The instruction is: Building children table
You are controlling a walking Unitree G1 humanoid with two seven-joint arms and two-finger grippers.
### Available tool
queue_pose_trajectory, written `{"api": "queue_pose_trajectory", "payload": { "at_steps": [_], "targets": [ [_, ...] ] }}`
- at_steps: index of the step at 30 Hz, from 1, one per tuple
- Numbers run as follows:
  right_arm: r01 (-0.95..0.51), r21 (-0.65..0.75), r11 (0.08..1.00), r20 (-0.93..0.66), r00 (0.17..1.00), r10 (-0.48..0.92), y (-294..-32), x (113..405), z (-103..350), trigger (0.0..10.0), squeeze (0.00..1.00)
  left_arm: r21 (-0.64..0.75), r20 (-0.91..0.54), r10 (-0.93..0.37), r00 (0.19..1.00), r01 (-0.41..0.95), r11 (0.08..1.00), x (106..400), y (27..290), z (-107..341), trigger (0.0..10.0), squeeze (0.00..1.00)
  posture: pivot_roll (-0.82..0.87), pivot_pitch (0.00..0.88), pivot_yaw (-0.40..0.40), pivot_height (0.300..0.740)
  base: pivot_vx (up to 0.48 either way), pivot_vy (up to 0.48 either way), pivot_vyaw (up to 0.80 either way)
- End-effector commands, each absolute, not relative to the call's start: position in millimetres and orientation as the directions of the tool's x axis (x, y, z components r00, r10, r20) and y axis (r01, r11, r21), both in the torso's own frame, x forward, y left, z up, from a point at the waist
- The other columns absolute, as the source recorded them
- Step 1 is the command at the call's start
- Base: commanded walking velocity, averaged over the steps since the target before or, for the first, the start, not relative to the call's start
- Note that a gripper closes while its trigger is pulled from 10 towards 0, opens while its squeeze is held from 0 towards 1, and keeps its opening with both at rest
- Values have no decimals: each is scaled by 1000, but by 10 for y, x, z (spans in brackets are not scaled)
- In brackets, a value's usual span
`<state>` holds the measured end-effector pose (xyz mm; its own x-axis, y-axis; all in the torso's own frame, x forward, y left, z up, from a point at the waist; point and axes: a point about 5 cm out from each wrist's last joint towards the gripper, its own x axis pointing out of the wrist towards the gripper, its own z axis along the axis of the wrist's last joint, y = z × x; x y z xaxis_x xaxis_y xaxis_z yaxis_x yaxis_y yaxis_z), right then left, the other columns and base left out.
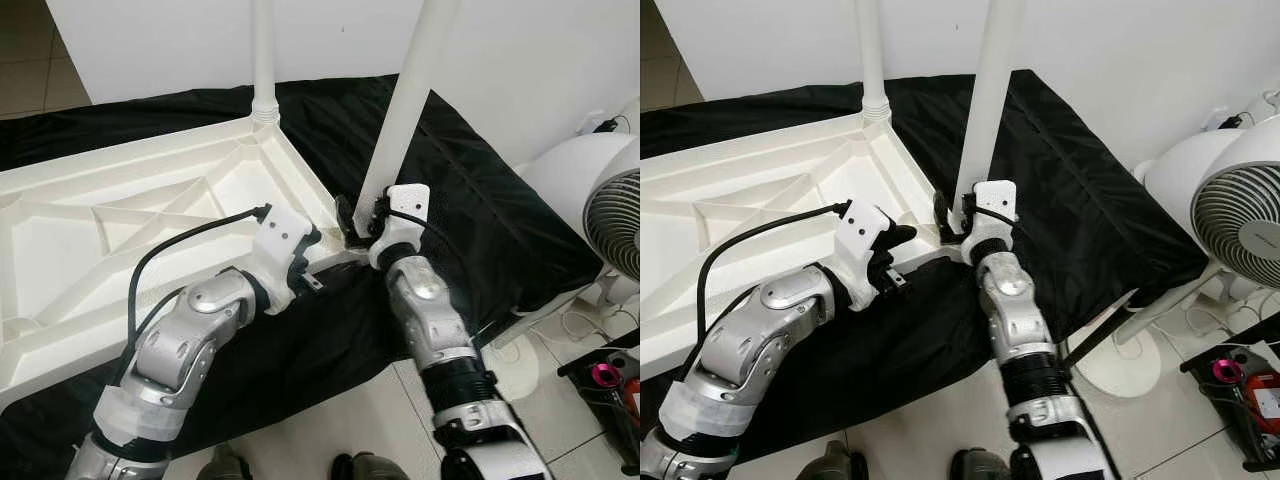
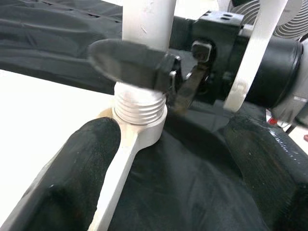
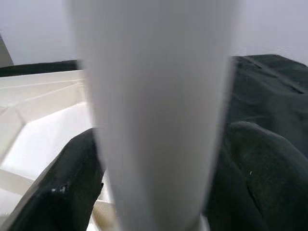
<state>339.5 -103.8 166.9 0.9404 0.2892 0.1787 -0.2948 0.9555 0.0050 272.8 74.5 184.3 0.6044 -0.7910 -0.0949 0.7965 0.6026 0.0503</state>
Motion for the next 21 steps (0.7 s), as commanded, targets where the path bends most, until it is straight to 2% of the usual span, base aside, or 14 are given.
{"api": "queue_pose_trajectory", "payload": {
  "at_steps": [1, 3, 4, 6, 7, 12, 21],
  "targets": [
    [-338, -2, 941, 159, 929, 334, -1095, 3380, 1624, 10000, 1000, 63, -101, -797, 596, 803, 593, 2732, 742, 1846, 10000, 0, -78, 61, -2, 740, 0, 0, 0],
    [-374, -21, 927, 153, 915, 373, -1117, 3374, 1613, 10000, 1000, 64, -101, -797, 596, 803, 593, 2735, 744, 1847, 10000, 0, -78, 61, -2, 740, 0, 0, 0],
    [-414, -49, 909, 151, 897, 416, -1134, 3367, 1607, 10000, 694, 65, -102, -797, 596, 803, 592, 2736, 745, 1848, 10000, 0, -78, 61, -2, 740, 0, 0, 0],
    [-438, -69, 896, 150, 884, 444, -1143, 3361, 1603, 10000, 694, 65, -102, -797, 595, 803, 592, 2736, 745, 1848, 10000, 0, -78, 61, -2, 740, 0, 0, 0],
    [-478, -71, 876, 138, 865, 483, -1158, 3357, 1592, 10000, 0, 66, -103, -797, 595, 804, 591, 2736, 743, 1849, 10000, 0, -78, 57, 7, 740, 0, 0, 0],
    [-596, -169, 785, 96, 782, 615, -1217, 3418, 1581, 10000, 0, 67, -104, -801, 589, 808, 585, 2744, 727, 1852, 10000, 0, -82, 52, 10, 740, 0, 0, 0],
    [-656, -209, 726, 55, 733, 678, -1202, 3492, 1555, 10000, 0, 75, -115, -803, 585, 811, 581, 2744, 707, 1836, 10000, 0, -73, 48, -2, 740, 0, 0, 0]
  ]
}}
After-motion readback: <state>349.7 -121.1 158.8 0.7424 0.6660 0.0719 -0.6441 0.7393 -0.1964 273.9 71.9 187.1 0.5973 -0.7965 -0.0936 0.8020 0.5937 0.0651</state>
